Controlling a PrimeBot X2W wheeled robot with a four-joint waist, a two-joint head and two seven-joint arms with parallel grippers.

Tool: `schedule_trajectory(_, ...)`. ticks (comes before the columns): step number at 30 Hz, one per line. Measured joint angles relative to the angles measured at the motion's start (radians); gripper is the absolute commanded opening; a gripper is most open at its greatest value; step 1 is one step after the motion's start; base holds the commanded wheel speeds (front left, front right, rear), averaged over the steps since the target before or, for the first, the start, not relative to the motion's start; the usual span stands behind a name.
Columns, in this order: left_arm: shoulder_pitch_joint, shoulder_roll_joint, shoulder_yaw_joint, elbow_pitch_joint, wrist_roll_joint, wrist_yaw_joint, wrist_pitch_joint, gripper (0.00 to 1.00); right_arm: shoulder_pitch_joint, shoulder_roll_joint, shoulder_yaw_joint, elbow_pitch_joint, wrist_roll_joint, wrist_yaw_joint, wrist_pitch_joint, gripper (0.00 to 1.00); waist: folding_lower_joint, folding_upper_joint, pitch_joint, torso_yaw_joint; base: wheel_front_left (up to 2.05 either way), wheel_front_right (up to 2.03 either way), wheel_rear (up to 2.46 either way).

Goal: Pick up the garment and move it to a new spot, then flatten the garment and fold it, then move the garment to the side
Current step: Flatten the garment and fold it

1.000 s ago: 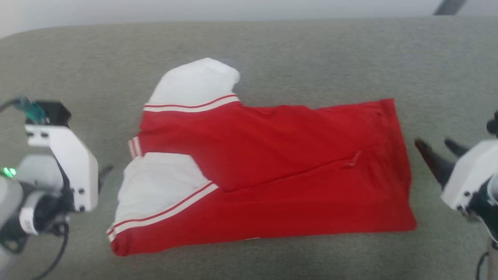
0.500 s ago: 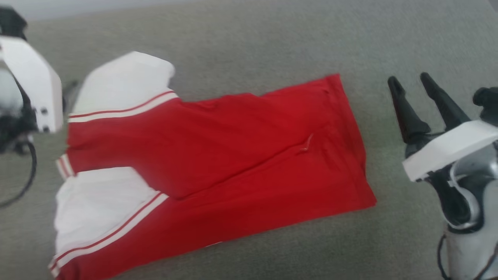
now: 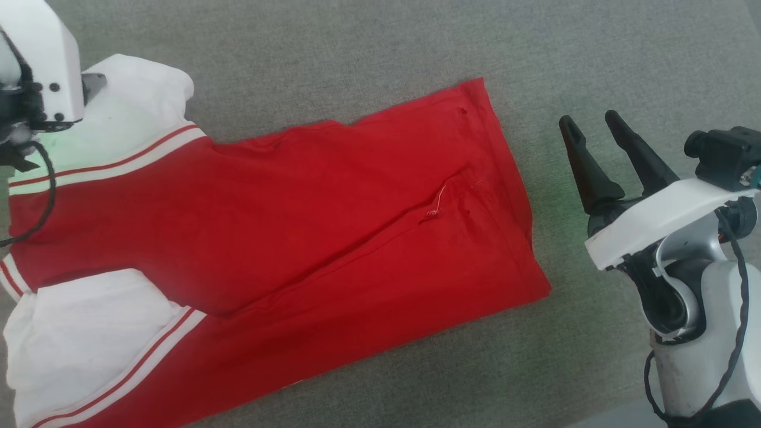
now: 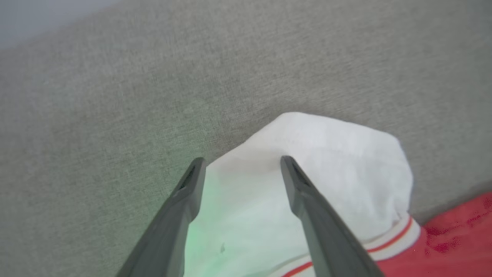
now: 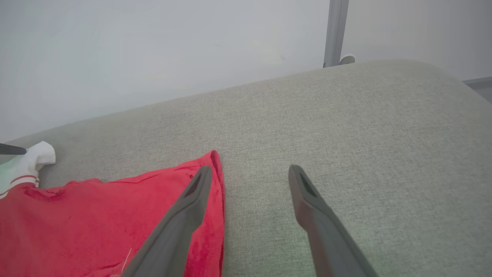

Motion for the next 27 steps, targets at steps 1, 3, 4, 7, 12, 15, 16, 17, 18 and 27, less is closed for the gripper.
schedule_trajectory(1,-0.006,-0.009,-0.006,0.017,0.0,0.004,0.019,1.0,-0.003,-0.001,0.0,0.005,0.005,0.0,0.0,1.0,0.0,0.0,0.004,-0.001,0.0,0.0,0.0)
schedule_trajectory(3,-0.01,-0.02,-0.023,0.054,0.001,0.019,0.058,1.0,-0.012,-0.004,0.002,0.018,0.013,0.0,0.002,1.0,0.0,0.0,0.012,0.0,0.0,0.0,0.0)
schedule_trajectory(4,-0.014,-0.023,-0.027,0.064,0.002,0.019,0.063,1.0,-0.017,-0.007,0.006,0.021,0.013,0.0,0.006,1.0,0.0,0.0,0.015,0.001,0.0,0.0,0.0)
schedule_trajectory(7,-0.038,-0.041,-0.027,0.102,0.008,0.021,0.05,0.68,-0.034,-0.011,0.012,0.031,0.023,0.0,0.023,1.0,0.0,0.0,0.028,0.006,0.0,0.0,0.0)
schedule_trajectory(12,-0.071,-0.072,-0.029,0.157,0.001,0.017,0.063,0.0,-0.076,-0.015,0.036,0.06,0.033,0.0,0.083,1.0,0.0,0.0,0.043,0.023,0.0,0.0,0.0)
schedule_trajectory(15,-0.088,-0.093,-0.034,0.168,0.001,-0.011,0.046,0.0,-0.117,-0.017,0.046,0.087,0.033,0.0,0.142,1.0,0.0,0.0,0.052,0.039,0.0,0.0,0.0)
schedule_trajectory(16,-0.095,-0.102,-0.039,0.171,0.005,-0.021,0.038,0.0,-0.131,-0.022,0.05,0.096,0.032,0.0,0.164,1.0,0.0,0.0,0.054,0.046,0.0,0.0,0.0)
schedule_trajectory(17,-0.102,-0.114,-0.042,0.175,0.009,-0.03,0.03,0.0,-0.147,-0.028,0.055,0.105,0.031,0.0,0.186,1.0,0.0,0.0,0.056,0.054,0.0,0.0,0.0)
schedule_trajectory(18,-0.109,-0.124,-0.045,0.182,0.009,-0.036,0.022,0.0,-0.165,-0.027,0.052,0.114,0.035,0.0,0.201,1.0,0.0,0.0,0.059,0.063,0.0,0.0,0.0)
schedule_trajectory(27,-0.168,-0.229,-0.061,0.264,0.016,-0.089,-0.053,0.0,-0.327,-0.099,0.097,0.248,-0.001,0.0,0.473,1.0,0.0,0.0,0.078,0.143,0.0,0.0,0.0)
